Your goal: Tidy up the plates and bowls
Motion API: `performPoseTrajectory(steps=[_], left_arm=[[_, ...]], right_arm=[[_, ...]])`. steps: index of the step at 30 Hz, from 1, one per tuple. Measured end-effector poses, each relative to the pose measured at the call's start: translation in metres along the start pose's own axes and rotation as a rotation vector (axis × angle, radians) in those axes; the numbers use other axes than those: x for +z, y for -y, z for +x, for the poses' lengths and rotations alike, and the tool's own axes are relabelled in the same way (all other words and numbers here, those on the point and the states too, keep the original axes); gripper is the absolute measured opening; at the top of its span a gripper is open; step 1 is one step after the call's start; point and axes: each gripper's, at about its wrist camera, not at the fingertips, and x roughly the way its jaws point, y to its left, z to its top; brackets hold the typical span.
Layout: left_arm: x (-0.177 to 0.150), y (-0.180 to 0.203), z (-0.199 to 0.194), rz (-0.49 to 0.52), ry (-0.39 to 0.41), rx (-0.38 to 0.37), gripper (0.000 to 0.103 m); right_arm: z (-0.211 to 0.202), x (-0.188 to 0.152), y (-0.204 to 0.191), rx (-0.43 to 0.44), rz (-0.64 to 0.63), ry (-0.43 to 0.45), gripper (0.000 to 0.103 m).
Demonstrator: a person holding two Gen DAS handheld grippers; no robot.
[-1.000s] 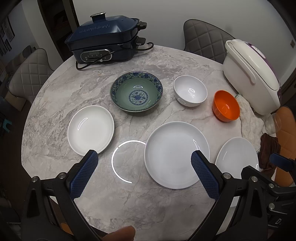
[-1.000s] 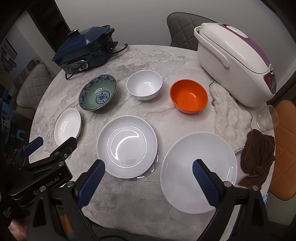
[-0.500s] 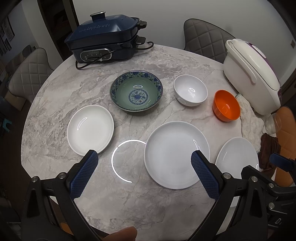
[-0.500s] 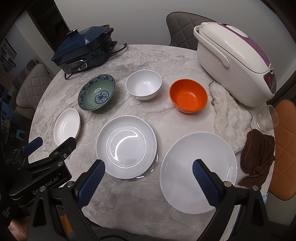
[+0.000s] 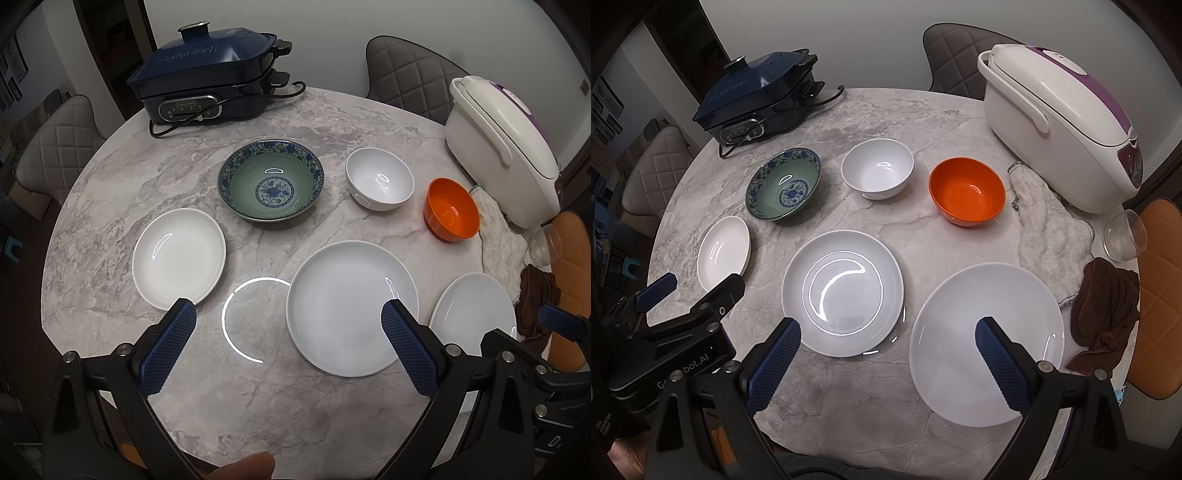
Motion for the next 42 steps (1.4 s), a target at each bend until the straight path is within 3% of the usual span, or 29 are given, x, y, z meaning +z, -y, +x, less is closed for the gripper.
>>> performPoseTrajectory(steps=[42], left_arm=[[-0.007, 0.01, 0.001, 0.017, -0.011, -0.008, 0.102]], right_arm=[[0.005, -0.006, 0.01, 0.002, 0.001, -0.002, 0.098]])
